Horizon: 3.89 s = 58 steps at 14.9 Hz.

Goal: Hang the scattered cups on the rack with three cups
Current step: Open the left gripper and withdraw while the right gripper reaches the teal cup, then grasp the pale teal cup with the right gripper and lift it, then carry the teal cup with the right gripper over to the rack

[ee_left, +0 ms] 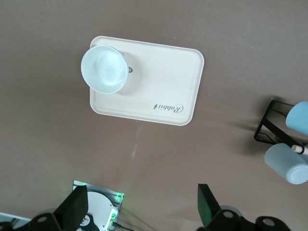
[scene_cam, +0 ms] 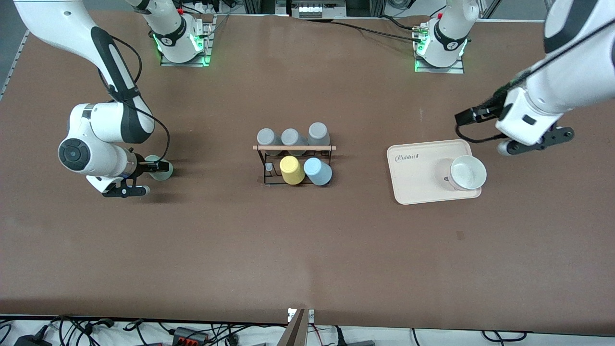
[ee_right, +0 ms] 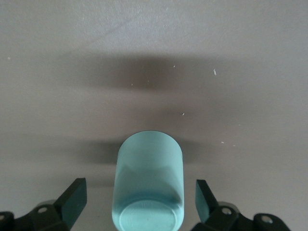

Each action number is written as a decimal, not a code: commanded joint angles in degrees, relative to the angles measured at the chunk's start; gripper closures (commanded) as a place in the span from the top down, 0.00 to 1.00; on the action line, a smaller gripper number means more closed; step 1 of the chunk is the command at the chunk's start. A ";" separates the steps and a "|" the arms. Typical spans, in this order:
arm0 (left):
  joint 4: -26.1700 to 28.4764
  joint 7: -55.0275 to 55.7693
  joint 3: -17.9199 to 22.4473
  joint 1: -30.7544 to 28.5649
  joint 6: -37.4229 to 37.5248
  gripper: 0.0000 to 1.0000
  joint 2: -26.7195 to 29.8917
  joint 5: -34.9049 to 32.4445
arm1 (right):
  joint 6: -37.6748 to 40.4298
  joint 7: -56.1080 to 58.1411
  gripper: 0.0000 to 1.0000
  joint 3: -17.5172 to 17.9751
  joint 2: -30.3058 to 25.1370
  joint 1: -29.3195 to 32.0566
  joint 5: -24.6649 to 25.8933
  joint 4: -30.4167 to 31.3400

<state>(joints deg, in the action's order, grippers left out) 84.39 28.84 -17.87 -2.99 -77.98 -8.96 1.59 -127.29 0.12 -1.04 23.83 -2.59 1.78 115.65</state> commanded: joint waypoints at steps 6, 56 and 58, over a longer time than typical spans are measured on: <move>5.88 -12.40 -0.24 -2.98 -2.18 1.00 4.91 -1.15 | -3.23 -0.47 1.00 -0.01 -3.17 1.01 -0.11 5.47; 4.91 -19.08 12.86 7.56 -4.38 1.00 4.21 0.87 | 20.33 -54.44 0.19 2.80 10.71 -27.90 -12.32 -40.32; 5.00 -18.99 12.86 7.56 -4.20 1.00 4.21 0.87 | 20.33 -54.35 0.19 2.80 11.50 -27.82 -12.24 -40.32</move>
<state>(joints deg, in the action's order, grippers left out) 88.90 10.93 -5.97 3.89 -82.80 -5.64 1.62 -107.38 -53.03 1.95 33.81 -30.02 -9.57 77.30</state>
